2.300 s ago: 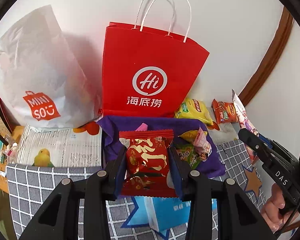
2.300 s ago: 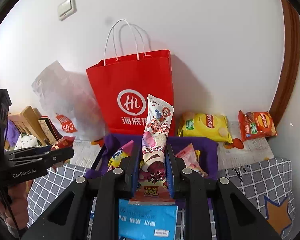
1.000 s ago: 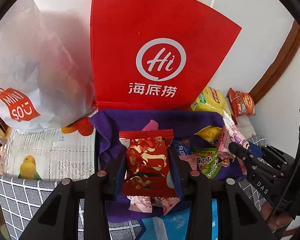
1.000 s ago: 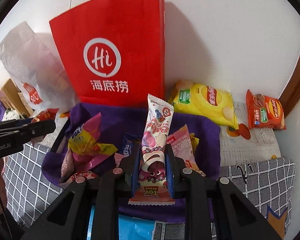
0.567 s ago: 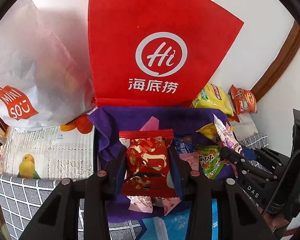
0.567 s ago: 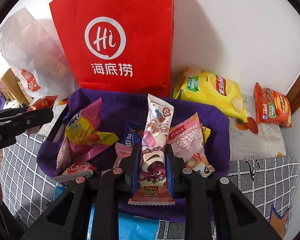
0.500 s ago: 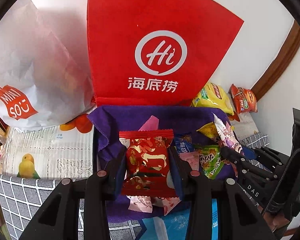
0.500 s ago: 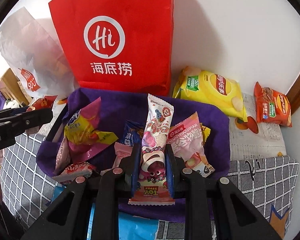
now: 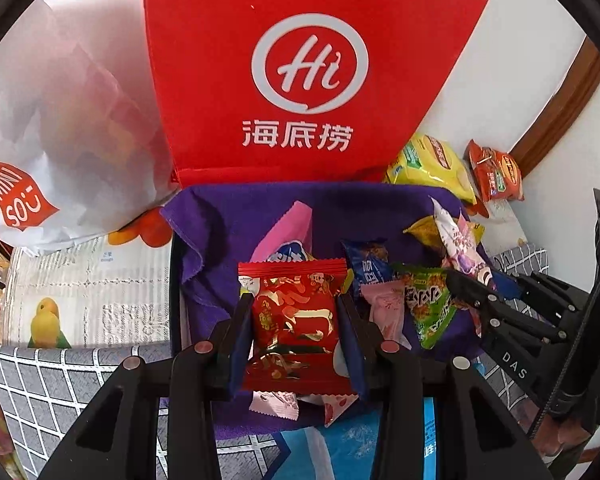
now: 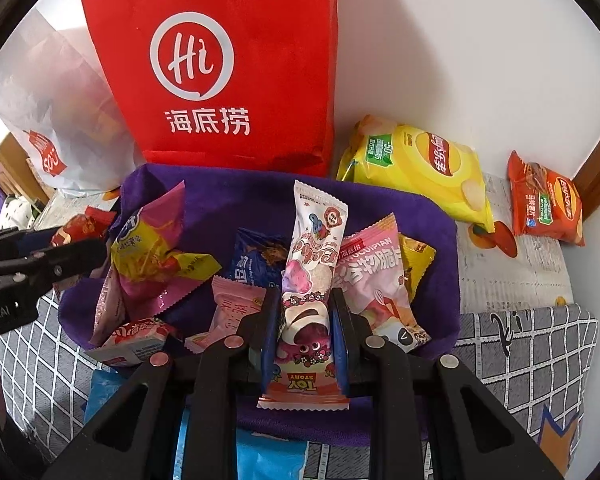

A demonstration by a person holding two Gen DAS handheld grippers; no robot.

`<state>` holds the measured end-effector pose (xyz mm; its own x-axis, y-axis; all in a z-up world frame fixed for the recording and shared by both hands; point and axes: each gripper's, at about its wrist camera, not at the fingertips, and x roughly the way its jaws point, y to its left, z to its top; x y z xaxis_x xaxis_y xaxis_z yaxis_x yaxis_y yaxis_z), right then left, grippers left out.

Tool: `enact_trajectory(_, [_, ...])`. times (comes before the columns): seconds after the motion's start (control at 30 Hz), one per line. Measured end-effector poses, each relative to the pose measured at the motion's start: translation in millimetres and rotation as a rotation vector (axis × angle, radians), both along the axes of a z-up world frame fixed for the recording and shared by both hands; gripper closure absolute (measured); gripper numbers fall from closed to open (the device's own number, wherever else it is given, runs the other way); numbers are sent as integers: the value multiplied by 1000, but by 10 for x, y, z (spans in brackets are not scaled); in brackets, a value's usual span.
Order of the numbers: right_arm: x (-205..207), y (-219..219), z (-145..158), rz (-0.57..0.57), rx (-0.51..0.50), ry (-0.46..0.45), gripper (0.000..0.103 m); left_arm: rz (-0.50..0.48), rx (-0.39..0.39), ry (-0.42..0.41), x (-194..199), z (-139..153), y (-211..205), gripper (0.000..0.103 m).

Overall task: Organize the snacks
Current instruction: 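Open the right tool over the towel while the left tool releases the red packet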

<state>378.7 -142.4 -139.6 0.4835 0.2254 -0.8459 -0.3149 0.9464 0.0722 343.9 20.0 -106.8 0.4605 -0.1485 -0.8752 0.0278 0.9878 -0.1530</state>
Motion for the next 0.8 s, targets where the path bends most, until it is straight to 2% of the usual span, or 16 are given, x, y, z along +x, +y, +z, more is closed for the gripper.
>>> enact_trajectory(0.2, [13,-21,9,-6,11,6,79,-16,-2,16,8,-53,-59,65])
enact_trajectory(0.33, [-15,4,47,-4,-28,-24,77,-25,-17,40,25,-112,-75,65])
enact_trajectory(0.47, [-10,-9,71,11,30,-4,73,-31,-22,55,31,-156,-101,65])
enact_trajectory(0.8, [-59,20,175,6,40,-17,70,-28,-54,65,60,-169,-103,63])
